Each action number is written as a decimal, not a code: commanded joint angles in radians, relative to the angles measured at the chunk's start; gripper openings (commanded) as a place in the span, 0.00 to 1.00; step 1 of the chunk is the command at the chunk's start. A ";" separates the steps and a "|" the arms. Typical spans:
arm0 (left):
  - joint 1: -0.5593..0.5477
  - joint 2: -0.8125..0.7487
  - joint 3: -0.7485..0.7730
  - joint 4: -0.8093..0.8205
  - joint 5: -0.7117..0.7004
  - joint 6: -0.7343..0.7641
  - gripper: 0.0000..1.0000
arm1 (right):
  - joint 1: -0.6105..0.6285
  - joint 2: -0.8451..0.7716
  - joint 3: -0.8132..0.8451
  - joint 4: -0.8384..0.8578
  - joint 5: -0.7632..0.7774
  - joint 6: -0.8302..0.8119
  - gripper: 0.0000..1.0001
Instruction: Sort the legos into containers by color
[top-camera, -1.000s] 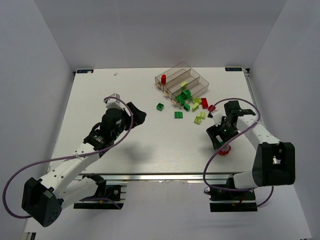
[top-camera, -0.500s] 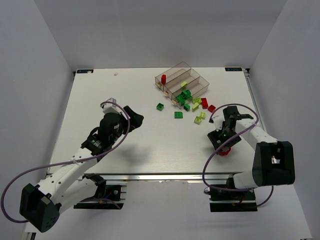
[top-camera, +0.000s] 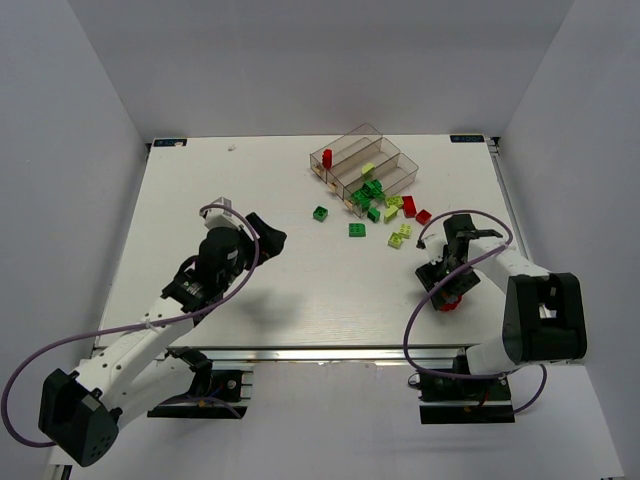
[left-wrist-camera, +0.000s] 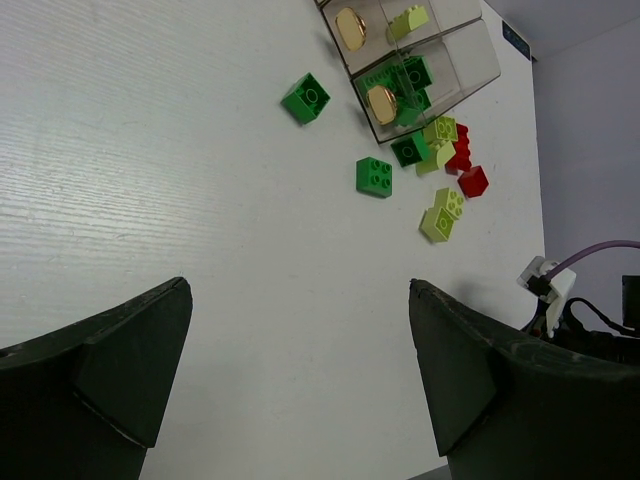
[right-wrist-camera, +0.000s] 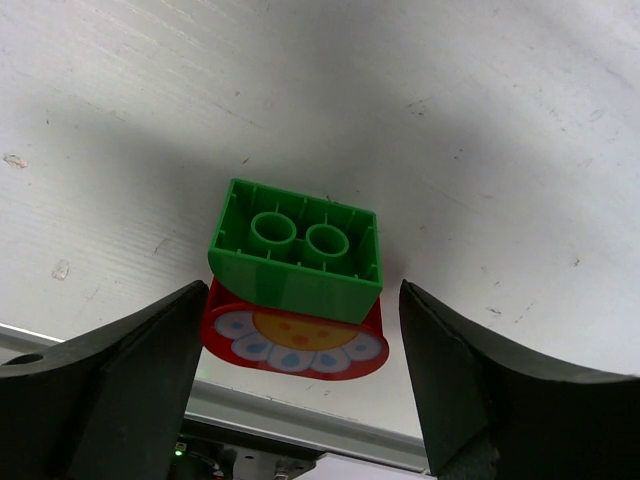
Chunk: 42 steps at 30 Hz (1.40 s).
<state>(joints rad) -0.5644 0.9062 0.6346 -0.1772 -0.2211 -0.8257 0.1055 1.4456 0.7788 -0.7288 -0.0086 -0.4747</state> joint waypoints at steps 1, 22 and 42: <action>0.003 -0.030 -0.006 -0.005 -0.015 -0.004 0.98 | 0.002 0.010 -0.009 0.012 0.004 -0.007 0.80; 0.003 -0.010 -0.062 0.235 0.144 -0.070 0.98 | 0.005 -0.079 0.111 -0.021 -0.206 -0.114 0.08; 0.004 0.072 -0.026 0.366 0.338 -0.194 0.98 | 0.232 0.027 0.605 -0.114 -0.784 -0.352 0.02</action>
<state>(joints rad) -0.5640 0.9840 0.5697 0.1589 0.0647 -1.0077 0.2932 1.4822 1.3369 -0.8703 -0.6895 -0.7979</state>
